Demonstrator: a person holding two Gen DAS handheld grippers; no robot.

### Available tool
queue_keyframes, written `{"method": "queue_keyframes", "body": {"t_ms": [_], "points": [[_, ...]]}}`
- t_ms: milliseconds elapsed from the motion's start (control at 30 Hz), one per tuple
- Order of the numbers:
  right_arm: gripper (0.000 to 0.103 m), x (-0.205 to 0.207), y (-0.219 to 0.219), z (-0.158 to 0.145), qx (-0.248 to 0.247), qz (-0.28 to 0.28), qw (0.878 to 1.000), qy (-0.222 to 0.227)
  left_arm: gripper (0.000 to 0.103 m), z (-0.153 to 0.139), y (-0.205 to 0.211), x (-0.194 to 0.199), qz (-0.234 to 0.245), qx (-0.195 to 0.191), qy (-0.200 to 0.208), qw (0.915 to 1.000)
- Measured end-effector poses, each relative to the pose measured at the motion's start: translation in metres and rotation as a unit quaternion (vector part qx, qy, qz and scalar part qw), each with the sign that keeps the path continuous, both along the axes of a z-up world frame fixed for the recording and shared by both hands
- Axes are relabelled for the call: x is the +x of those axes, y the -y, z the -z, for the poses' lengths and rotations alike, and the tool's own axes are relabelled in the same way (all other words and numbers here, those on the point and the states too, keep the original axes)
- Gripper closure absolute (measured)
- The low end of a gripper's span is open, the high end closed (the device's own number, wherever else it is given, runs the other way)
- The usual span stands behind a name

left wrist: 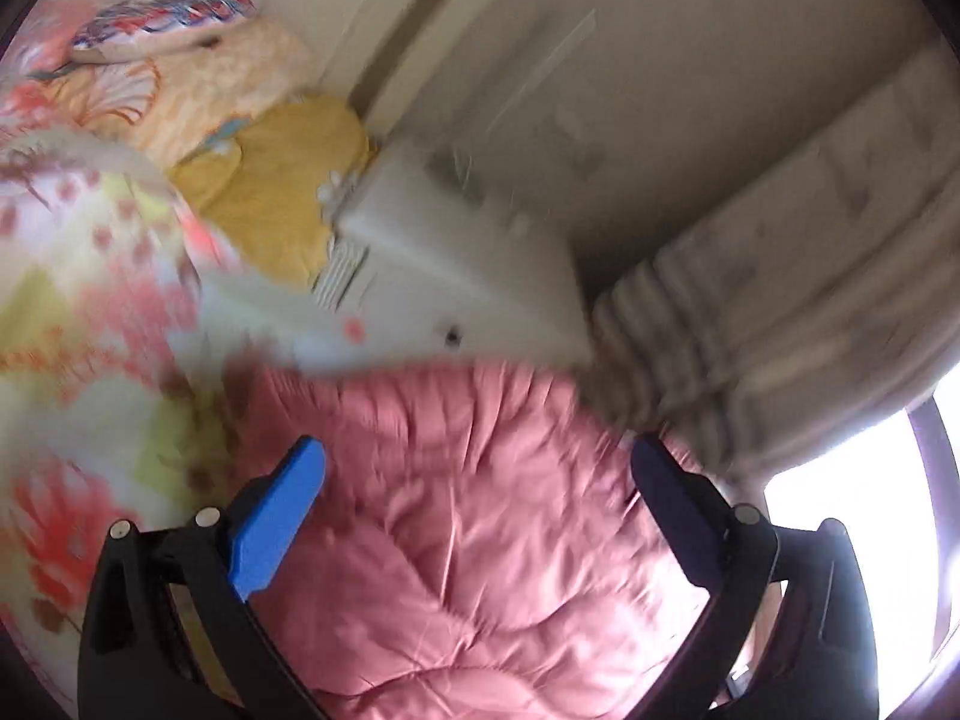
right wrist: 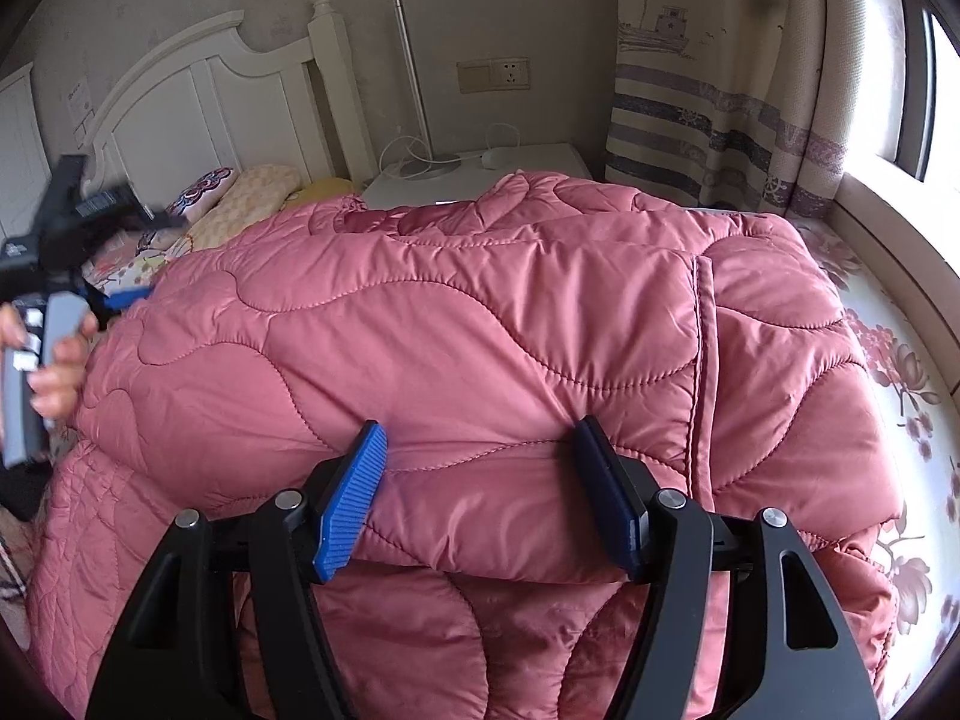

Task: Fold large clothes

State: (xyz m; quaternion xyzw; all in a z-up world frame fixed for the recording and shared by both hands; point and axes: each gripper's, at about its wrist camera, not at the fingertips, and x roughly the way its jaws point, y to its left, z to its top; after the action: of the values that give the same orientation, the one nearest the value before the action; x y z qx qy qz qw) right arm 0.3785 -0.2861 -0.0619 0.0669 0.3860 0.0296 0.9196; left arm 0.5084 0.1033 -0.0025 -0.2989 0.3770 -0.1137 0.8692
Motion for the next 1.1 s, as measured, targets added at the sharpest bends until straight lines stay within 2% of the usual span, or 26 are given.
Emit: {"method": "queue_keyframes", "body": {"t_ms": [100,167,233,267,367,467,533,567,600,667,733,767,833,900,967,1000,1033,1100], "points": [[0.04,0.0,0.0,0.0,0.0,0.0,1.0,0.0,0.003,0.007,-0.002,0.013,0.007,0.011,-0.018,0.9998],[0.04,0.0,0.0,0.0,0.001,0.0,1.0,0.0,0.003,0.027,0.003,0.023,0.022,0.031,-0.037,0.9986],[0.04,0.0,0.0,0.0,0.001,0.0,1.0,0.0,0.003,0.048,0.016,0.027,0.044,0.07,-0.043,0.9956],[0.04,0.0,0.0,0.0,0.004,-0.002,1.0,0.001,0.003,0.052,0.024,0.023,0.046,0.103,-0.024,0.9934],[0.04,0.0,-0.001,0.0,0.003,-0.005,1.0,0.001,0.003,0.045,0.029,0.02,0.039,0.126,-0.013,0.9911],[0.04,0.001,0.0,0.0,0.006,-0.003,1.0,0.0,0.003,0.021,0.027,0.012,0.044,0.108,0.02,0.993],[0.04,0.001,-0.001,0.001,0.005,-0.004,1.0,0.0,0.002,0.012,0.03,0.014,0.045,0.112,0.029,0.9922],[0.04,0.001,-0.001,0.001,0.005,-0.004,1.0,-0.001,0.002,0.013,0.032,0.018,0.042,0.121,0.022,0.9915],[0.04,0.001,-0.001,0.0,0.005,-0.004,1.0,-0.001,0.002,0.021,0.035,0.025,0.039,0.134,-0.004,0.9902],[0.04,0.001,-0.001,0.0,0.006,-0.004,1.0,0.0,0.003,0.051,0.042,0.04,0.051,0.151,-0.055,0.9857],[0.04,0.001,-0.001,0.0,0.009,-0.008,1.0,0.001,0.002,0.048,0.051,0.034,0.041,0.192,-0.032,0.98],[0.04,0.001,-0.001,0.0,0.008,-0.008,1.0,0.0,0.003,0.041,0.056,0.03,0.03,0.212,-0.035,0.9761],[0.039,0.001,0.0,0.001,0.008,-0.006,1.0,0.0,0.003,0.022,0.062,0.011,0.009,0.216,-0.008,0.9763],[0.039,0.001,0.001,0.001,0.013,-0.006,1.0,0.0,0.002,-0.002,0.073,-0.025,0.019,0.202,0.053,0.9777],[0.039,0.001,0.001,0.001,0.012,-0.006,1.0,0.0,0.002,-0.011,0.094,-0.057,0.047,0.225,0.093,0.9687],[0.039,0.001,0.001,0.001,0.013,-0.006,1.0,0.0,0.002,-0.007,0.111,-0.071,0.06,0.259,0.098,0.9591],[0.039,0.001,0.001,0.0,0.014,-0.006,1.0,0.0,0.002,0.002,0.125,-0.078,0.074,0.286,0.09,0.951],[0.039,0.001,0.001,0.001,0.013,-0.006,1.0,0.0,0.002,0.036,0.149,-0.079,0.117,0.329,0.049,0.9358]]}}
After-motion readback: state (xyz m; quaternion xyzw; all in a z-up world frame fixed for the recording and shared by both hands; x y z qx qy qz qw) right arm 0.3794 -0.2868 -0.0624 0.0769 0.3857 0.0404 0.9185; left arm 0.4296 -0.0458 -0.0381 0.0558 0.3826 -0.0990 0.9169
